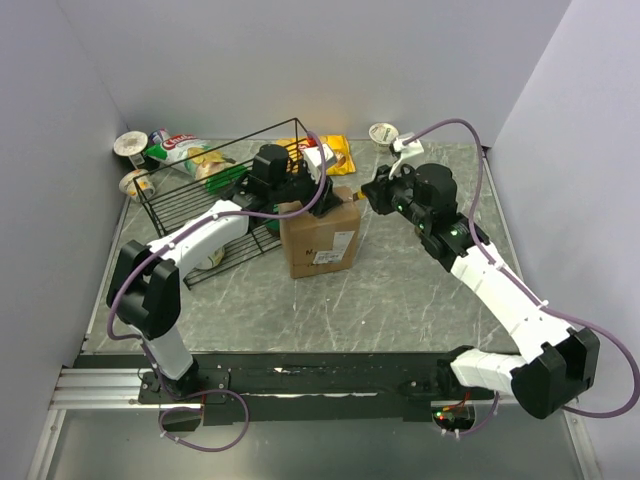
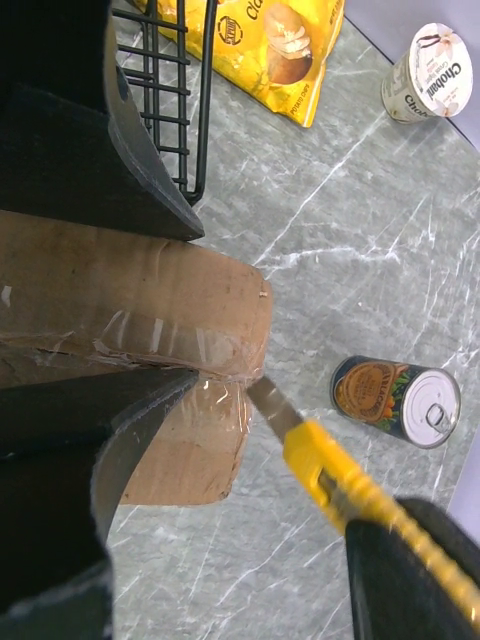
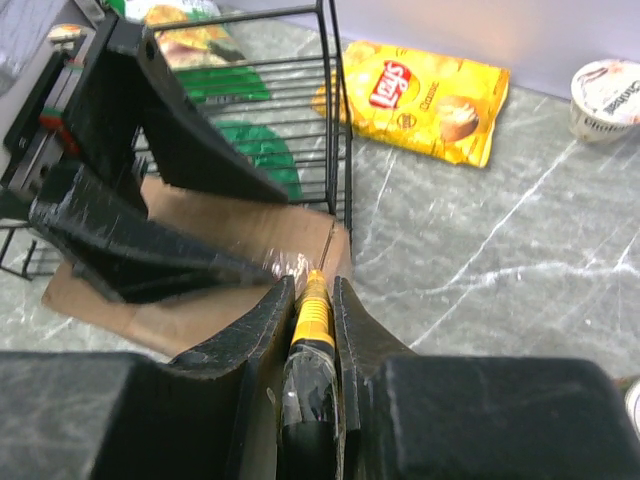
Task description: Unpack the express box
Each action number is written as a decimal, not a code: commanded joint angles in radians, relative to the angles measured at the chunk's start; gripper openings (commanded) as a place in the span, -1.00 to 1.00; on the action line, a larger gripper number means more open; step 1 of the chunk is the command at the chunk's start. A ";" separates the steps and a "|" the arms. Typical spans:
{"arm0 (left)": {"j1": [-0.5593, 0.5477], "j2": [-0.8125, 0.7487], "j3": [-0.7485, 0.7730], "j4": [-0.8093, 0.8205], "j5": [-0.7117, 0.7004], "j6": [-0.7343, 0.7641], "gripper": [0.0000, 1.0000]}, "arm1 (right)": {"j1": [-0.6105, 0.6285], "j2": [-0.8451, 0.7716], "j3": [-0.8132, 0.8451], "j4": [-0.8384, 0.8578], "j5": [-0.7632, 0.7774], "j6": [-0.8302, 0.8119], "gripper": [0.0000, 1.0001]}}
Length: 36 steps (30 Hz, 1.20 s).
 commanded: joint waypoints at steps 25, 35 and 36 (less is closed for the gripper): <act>-0.006 0.039 -0.036 -0.109 -0.049 0.020 0.08 | 0.012 0.012 0.138 0.001 0.016 -0.073 -1.00; -0.015 0.022 -0.052 -0.107 -0.045 0.019 0.08 | 0.011 0.158 0.210 0.077 0.010 -0.115 -1.00; -0.017 0.022 -0.052 -0.107 -0.045 0.017 0.08 | 0.011 0.168 0.210 0.078 0.012 -0.121 -1.00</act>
